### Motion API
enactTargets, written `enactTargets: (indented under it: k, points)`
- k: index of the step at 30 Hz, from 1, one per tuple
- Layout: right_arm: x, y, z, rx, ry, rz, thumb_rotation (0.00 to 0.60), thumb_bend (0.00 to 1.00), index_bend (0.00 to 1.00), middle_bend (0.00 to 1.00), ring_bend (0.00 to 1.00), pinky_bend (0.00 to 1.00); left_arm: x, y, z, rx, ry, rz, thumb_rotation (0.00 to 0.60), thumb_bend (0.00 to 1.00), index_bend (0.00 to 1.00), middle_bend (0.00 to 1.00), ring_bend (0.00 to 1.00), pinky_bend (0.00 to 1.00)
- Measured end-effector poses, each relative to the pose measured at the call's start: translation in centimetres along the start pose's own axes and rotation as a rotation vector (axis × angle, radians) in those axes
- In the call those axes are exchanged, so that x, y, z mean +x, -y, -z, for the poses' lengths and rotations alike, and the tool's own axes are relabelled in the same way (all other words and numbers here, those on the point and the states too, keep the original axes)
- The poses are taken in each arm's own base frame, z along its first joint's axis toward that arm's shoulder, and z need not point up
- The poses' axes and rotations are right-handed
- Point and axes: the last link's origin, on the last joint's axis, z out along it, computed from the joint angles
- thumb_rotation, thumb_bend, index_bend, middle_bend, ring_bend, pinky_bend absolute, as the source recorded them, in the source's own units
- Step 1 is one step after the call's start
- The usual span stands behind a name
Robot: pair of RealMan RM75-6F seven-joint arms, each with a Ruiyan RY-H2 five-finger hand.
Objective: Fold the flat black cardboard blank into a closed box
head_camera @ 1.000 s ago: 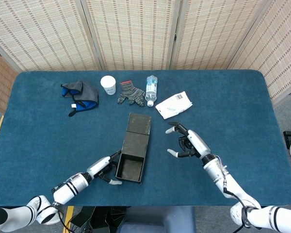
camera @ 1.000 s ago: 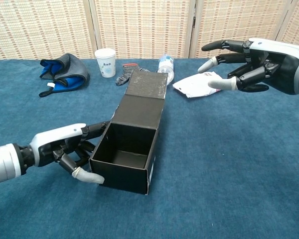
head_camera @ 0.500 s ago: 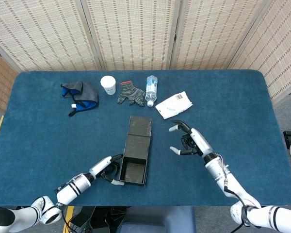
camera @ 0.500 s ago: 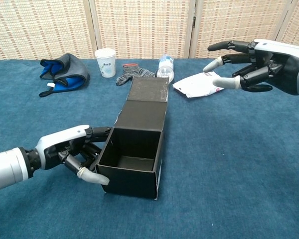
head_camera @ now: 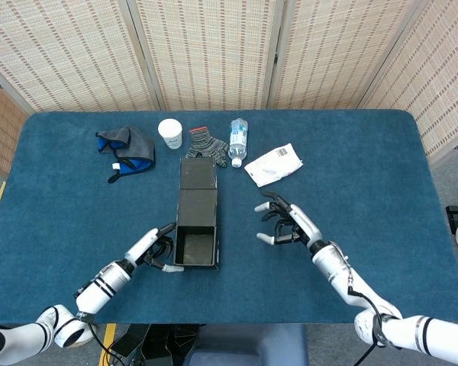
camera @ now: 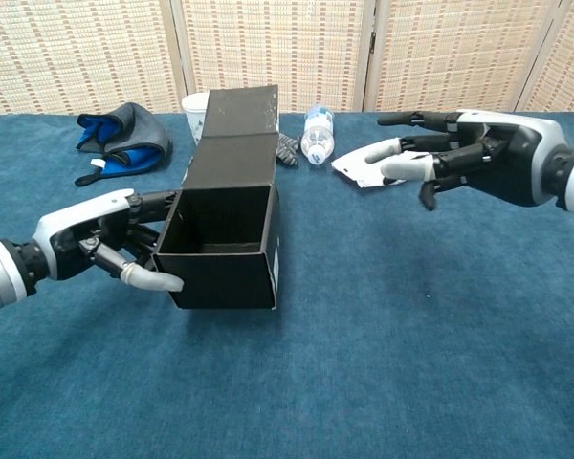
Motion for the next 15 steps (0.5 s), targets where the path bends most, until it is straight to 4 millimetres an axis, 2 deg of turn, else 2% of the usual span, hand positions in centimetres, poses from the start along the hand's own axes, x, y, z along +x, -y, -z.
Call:
enactTargets:
  k: [3,5,15]
  points:
    - [-0.7,0.1,-1.1,-0.026,0.038,-0.109,0.600,0.01,0.00,0.03,0.02,0.15,0.0,-0.4,0.1,-0.008,-0.004,0.001,0.600,0.11,0.30,0.33,0.69,0.89]
    - [-1.2,0.2,-2.0,-0.040,0.066,-0.182,0.600,0.00,0.00,0.01,0.00,0.13,-0.1,-0.7,0.1,-0.013,-0.001,-0.004,0.600,0.11,0.30,0.33,0.69,0.89]
    - [-4.0,0.8,-6.7,-0.060,0.164,-0.416,0.600,0.00,0.00,0.00,0.00,0.12,-0.6,-1.9,-0.4,-0.031,0.016,-0.040,0.600,0.11,0.30,0.33,0.69,0.89]
